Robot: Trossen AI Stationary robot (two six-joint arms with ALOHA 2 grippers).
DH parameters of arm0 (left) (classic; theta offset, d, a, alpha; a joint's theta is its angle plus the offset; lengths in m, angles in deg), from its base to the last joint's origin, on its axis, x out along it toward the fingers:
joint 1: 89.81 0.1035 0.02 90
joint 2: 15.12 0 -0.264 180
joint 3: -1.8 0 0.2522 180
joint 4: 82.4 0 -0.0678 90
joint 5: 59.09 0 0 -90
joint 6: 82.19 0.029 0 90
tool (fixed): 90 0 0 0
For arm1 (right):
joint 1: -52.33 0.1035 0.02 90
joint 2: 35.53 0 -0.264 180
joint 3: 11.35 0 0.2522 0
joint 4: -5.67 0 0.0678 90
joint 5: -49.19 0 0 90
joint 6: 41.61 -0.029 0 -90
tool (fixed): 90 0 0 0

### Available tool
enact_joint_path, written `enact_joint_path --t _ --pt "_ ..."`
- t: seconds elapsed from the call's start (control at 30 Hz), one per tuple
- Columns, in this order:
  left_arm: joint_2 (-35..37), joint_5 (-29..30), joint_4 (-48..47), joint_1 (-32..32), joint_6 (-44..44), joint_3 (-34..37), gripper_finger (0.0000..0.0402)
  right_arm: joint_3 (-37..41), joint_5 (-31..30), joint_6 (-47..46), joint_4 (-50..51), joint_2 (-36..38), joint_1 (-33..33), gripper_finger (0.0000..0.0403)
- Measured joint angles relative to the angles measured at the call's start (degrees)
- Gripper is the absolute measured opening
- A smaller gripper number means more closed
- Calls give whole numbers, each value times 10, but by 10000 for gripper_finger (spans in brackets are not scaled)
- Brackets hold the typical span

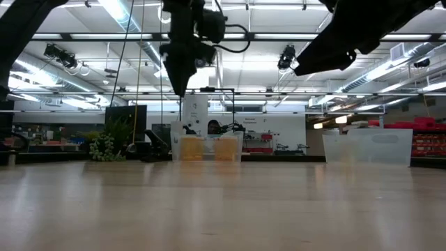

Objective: Pick and place medicine bottles into bin by pill shape (circle, oval)
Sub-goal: Put the top small yellow pill bottle into the right transparent bin

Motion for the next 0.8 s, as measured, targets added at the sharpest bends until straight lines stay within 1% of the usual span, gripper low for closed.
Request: enact_joint_path --t 0.07,0.17,0.3,0.47,0.63,0.73,0.8 --pt "3 -1 -34 -28 -34 0 216 0 -11 1 2 0 10 236" --pt "5 -1 -53 -73 -77 0 204 0 -20 -4 11 0 24 236" --pt "7 0 -42 -132 -108 0 188 0 -40 -2 14 0 43 236" --pt "7 2 -21 -215 -153 0 173 0 -49 7 15 0 61 236" --pt "7 41 -22 -318 -219 1 163 0 -62 29 15 0 71 236" --pt "7 69 -20 -379 -251 22 158 0 -65 46 14 0 71 236" --pt "7 75 -18 -415 -278 44 154 0 -65 57 11 0 71 236"
